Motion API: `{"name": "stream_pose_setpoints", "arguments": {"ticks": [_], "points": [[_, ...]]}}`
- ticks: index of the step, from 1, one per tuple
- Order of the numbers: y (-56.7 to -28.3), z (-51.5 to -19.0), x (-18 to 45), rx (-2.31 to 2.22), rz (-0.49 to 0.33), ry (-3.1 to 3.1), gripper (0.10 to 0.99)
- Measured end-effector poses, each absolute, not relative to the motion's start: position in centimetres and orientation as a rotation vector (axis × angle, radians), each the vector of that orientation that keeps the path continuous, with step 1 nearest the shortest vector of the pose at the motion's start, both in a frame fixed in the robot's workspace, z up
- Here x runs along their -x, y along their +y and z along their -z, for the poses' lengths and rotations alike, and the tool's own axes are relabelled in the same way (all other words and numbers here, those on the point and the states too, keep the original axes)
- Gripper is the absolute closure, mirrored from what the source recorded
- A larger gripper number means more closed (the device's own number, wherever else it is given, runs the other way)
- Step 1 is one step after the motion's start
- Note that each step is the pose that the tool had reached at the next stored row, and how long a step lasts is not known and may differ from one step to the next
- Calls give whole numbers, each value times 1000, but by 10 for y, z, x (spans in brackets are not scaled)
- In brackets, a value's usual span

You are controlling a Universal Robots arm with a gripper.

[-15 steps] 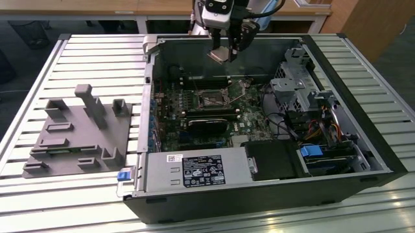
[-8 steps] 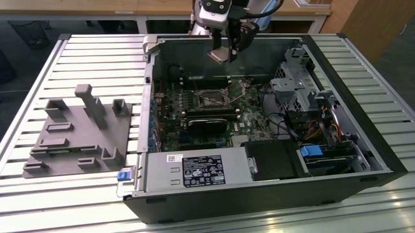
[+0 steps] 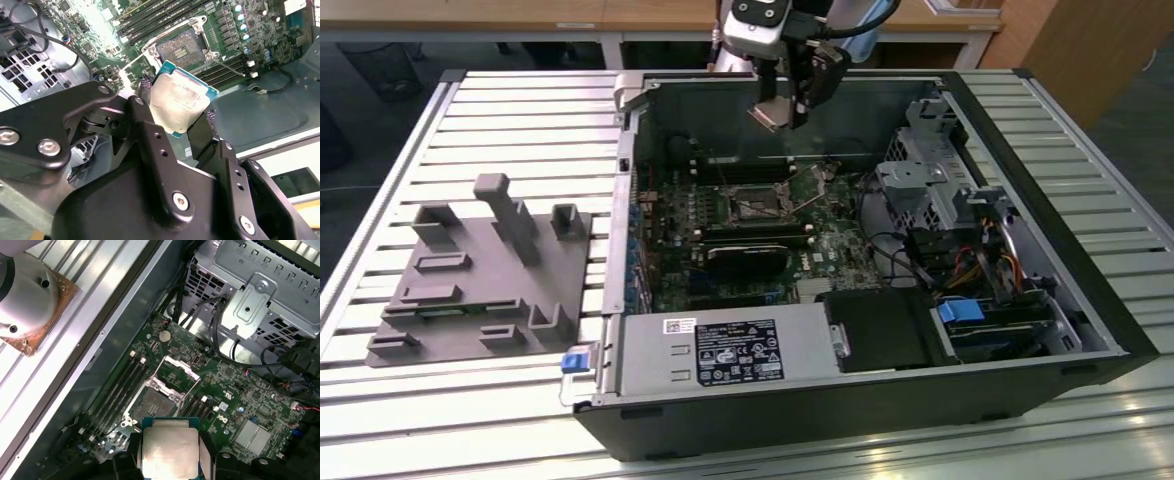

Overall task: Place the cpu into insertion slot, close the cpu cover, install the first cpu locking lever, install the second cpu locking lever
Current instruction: 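Place the cpu into insertion slot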

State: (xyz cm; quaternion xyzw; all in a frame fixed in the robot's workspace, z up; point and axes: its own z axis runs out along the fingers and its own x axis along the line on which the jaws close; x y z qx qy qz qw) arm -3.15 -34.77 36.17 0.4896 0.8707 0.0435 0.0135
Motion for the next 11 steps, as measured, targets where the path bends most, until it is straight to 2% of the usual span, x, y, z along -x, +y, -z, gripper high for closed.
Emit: {"name": "stream_pose_setpoints", "arguments": {"ticks": [11], "points": [[-348,-362,31,-1623,-134,2651,545]]}}
